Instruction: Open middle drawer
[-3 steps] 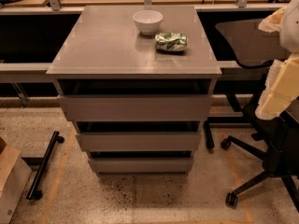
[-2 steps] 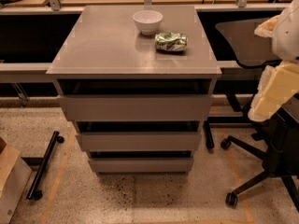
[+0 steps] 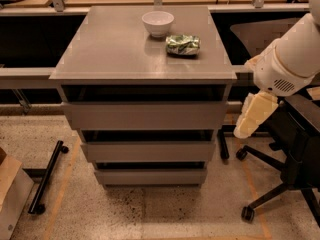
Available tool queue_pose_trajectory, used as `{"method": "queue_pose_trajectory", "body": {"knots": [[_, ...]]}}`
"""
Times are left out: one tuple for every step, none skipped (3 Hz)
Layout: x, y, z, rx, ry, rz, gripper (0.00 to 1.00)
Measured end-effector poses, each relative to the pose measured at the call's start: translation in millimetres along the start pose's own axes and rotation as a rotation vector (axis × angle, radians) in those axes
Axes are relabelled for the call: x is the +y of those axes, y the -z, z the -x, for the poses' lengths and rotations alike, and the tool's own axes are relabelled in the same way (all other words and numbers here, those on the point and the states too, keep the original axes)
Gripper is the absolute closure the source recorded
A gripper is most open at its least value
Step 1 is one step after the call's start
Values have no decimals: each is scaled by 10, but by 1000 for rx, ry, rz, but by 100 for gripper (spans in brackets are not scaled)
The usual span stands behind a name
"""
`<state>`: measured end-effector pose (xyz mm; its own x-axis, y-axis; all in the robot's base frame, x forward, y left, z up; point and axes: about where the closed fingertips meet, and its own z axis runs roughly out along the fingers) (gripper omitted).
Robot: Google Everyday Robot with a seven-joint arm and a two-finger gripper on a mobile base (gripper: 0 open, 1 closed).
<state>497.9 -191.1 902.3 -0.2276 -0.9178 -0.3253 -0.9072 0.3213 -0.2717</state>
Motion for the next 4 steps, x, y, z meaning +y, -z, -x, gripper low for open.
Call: {"method": "queue_pose_trajectory", "body": {"knots": [[1, -1, 0, 0, 0, 0, 0], [64, -94, -4, 25, -1, 15, 0], [177, -447, 58, -1, -5, 71, 0], [286, -939, 156, -18, 16, 123, 0]]}}
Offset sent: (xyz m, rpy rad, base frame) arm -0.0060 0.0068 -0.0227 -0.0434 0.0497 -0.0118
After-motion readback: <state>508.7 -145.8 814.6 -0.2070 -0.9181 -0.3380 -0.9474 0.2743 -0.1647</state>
